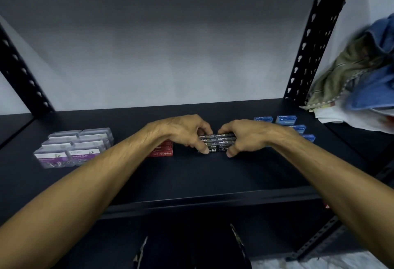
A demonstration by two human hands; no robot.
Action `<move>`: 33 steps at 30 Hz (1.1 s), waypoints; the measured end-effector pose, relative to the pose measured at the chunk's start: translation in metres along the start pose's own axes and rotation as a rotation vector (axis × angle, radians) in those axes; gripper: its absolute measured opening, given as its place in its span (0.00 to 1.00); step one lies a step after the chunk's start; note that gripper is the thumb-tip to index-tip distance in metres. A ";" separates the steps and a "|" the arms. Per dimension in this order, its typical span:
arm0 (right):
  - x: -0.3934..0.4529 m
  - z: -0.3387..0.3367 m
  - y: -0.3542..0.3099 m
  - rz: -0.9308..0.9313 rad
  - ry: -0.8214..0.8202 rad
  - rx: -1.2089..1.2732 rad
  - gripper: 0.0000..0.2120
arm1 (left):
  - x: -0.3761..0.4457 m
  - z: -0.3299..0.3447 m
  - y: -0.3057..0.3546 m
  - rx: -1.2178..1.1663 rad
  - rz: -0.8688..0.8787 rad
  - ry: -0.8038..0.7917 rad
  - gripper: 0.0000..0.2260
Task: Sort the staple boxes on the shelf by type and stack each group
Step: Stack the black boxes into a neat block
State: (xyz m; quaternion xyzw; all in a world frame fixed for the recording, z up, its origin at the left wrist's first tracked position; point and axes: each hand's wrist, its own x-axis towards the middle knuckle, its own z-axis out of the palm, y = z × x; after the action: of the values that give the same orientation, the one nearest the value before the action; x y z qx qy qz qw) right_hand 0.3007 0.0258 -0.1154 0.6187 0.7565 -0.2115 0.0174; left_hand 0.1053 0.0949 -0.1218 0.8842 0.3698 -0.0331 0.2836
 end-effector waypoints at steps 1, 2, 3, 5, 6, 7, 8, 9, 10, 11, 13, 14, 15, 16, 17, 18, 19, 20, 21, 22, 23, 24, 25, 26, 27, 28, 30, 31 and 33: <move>0.001 0.001 0.001 -0.003 0.014 -0.012 0.22 | 0.000 0.001 0.000 0.037 -0.003 0.017 0.21; 0.002 0.002 0.001 -0.007 0.028 -0.018 0.21 | 0.000 0.002 0.001 0.074 -0.002 0.032 0.22; 0.003 0.003 0.001 -0.011 0.041 -0.025 0.20 | -0.001 0.003 0.002 0.104 0.004 0.043 0.22; 0.004 0.004 0.002 -0.020 0.063 -0.031 0.19 | -0.003 0.004 0.004 0.148 0.014 0.058 0.21; 0.004 0.004 0.002 -0.021 0.069 -0.032 0.19 | -0.003 0.004 0.005 0.165 0.016 0.068 0.21; 0.004 0.004 0.002 -0.021 0.070 -0.032 0.18 | -0.004 0.004 0.006 0.176 0.017 0.078 0.20; 0.005 0.005 0.002 -0.020 0.068 -0.032 0.18 | -0.004 0.004 0.007 0.182 0.015 0.085 0.20; 0.005 0.005 0.002 -0.020 0.064 -0.033 0.18 | -0.004 0.004 0.008 0.183 0.013 0.088 0.20; 0.005 0.005 0.002 -0.022 0.062 -0.034 0.18 | -0.004 0.005 0.008 0.183 0.012 0.089 0.20; 0.005 0.004 0.002 -0.023 0.062 -0.038 0.18 | -0.005 0.005 0.008 0.182 0.011 0.090 0.20; 0.006 0.005 0.002 -0.027 0.067 -0.038 0.18 | -0.005 0.004 0.008 0.183 0.011 0.094 0.19; 0.007 0.005 0.002 -0.028 0.069 -0.035 0.18 | -0.005 0.004 0.008 0.184 0.012 0.097 0.18; 0.007 0.005 0.003 -0.029 0.069 -0.035 0.18 | -0.005 0.004 0.007 0.185 0.013 0.100 0.18; 0.007 0.005 0.003 -0.030 0.068 -0.034 0.18 | -0.005 0.004 0.007 0.184 0.013 0.104 0.18; 0.007 0.006 0.003 -0.030 0.066 -0.032 0.18 | -0.004 0.004 0.007 0.182 0.011 0.106 0.18; 0.007 0.006 0.003 -0.032 0.066 -0.032 0.18 | -0.004 0.005 0.006 0.179 0.010 0.109 0.18; 0.007 0.006 0.003 -0.033 0.068 -0.035 0.18 | -0.004 0.005 0.006 0.179 0.010 0.111 0.18; 0.007 0.006 0.003 -0.033 0.069 -0.036 0.18 | -0.004 0.006 0.006 0.177 0.011 0.112 0.18; 0.007 0.006 0.003 -0.031 0.071 -0.035 0.18 | -0.004 0.006 0.006 0.176 0.011 0.111 0.18; 0.006 0.006 0.003 -0.029 0.072 -0.033 0.19 | -0.004 0.006 0.005 0.176 0.012 0.111 0.18; 0.006 0.006 0.002 -0.027 0.073 -0.034 0.19 | -0.004 0.006 0.005 0.178 0.013 0.110 0.18; 0.006 0.006 0.002 -0.025 0.075 -0.033 0.19 | -0.004 0.006 0.005 0.179 0.012 0.109 0.18; 0.005 0.006 0.002 -0.022 0.076 -0.031 0.19 | -0.004 0.006 0.005 0.178 0.009 0.106 0.18; 0.005 0.006 0.002 -0.019 0.078 -0.026 0.19 | -0.005 0.006 0.005 0.177 0.007 0.105 0.18; 0.004 0.006 0.001 -0.017 0.078 -0.022 0.19 | -0.005 0.006 0.005 0.176 0.005 0.106 0.18; 0.004 0.006 0.001 -0.017 0.076 -0.020 0.19 | -0.005 0.006 0.005 0.175 0.005 0.109 0.18; 0.003 0.006 0.000 -0.016 0.074 -0.018 0.19 | -0.005 0.006 0.005 0.170 0.001 0.112 0.18; 0.002 0.006 0.000 -0.018 0.077 -0.019 0.19 | -0.006 0.006 0.005 0.167 -0.001 0.115 0.18; 0.001 0.006 0.000 -0.017 0.080 -0.020 0.19 | -0.006 0.006 0.005 0.166 -0.001 0.119 0.18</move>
State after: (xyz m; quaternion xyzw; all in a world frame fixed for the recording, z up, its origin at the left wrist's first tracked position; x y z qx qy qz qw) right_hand 0.2990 0.0245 -0.1216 0.6200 0.7638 -0.1792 -0.0082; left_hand 0.1052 0.0847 -0.1231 0.9048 0.3823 -0.0112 0.1869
